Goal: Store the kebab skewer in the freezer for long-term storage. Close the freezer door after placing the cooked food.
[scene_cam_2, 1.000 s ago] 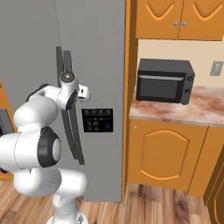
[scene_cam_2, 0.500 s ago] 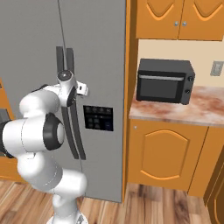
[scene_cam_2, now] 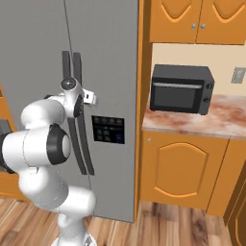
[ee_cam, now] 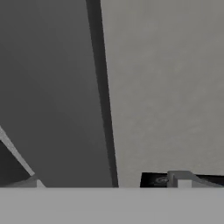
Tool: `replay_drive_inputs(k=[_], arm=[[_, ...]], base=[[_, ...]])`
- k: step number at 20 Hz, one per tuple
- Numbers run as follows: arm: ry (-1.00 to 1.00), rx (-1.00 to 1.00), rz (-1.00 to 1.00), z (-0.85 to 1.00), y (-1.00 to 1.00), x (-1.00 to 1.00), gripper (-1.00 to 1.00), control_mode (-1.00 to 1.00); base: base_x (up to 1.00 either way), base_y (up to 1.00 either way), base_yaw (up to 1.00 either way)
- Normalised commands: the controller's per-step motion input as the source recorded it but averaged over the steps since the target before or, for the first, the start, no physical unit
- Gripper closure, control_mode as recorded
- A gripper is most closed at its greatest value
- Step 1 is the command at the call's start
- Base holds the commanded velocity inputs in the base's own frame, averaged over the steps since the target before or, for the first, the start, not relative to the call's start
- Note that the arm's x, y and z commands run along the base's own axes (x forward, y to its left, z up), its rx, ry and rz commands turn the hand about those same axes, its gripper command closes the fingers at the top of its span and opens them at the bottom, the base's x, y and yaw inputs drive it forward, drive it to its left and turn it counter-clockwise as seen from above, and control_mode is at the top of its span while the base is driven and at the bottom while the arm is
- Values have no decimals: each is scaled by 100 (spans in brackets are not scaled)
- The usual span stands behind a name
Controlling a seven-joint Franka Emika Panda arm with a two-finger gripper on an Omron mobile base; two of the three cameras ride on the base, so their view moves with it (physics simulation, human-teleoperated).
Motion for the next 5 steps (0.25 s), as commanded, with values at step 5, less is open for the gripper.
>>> replay_drive_inputs(k=[5], arm=[[-3,-6,-9,-6,0,44,-100,-100]], base=[[0,0,0]])
